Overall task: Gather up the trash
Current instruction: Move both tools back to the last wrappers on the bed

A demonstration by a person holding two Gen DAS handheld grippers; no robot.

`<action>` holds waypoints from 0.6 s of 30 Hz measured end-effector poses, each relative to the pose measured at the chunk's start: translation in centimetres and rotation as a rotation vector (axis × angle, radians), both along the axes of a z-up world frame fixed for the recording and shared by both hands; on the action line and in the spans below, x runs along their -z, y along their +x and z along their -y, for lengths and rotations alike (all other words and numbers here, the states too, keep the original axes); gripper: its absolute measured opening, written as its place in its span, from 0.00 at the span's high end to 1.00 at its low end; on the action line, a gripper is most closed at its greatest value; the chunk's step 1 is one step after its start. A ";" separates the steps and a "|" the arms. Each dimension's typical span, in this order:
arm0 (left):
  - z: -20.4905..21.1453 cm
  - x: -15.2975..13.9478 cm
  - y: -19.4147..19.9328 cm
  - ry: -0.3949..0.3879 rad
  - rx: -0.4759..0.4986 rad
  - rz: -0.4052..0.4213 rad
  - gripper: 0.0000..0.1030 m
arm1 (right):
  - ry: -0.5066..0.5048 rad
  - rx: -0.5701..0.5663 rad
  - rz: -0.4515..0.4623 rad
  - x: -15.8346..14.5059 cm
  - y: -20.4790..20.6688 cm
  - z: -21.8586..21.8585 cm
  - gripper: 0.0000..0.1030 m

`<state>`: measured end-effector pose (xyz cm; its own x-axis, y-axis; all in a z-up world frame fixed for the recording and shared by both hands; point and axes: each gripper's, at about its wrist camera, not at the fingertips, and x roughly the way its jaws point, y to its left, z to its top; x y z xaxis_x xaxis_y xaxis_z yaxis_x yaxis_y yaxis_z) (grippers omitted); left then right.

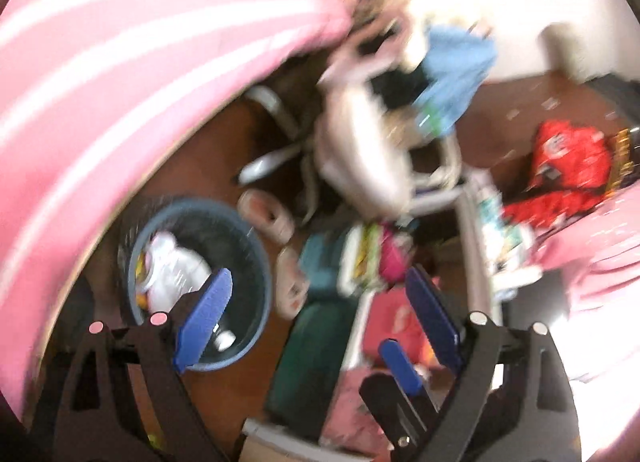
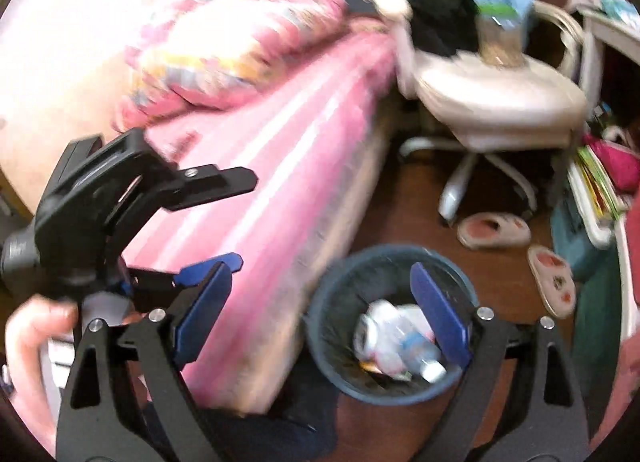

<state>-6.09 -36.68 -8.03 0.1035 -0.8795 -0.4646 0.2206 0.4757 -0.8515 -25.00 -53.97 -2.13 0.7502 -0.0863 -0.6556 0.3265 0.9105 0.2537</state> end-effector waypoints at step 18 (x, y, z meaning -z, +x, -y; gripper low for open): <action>-26.6 1.9 18.9 0.069 -0.375 0.044 0.14 | 0.216 -0.257 0.053 1.0 29.1 -14.5 0.07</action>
<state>12.76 -10.12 -9.88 0.4328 -0.7437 -0.5095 0.0559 0.5863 -0.8082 4.09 -39.48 -3.08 0.7627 0.2468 -0.5979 0.0748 0.8845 0.4605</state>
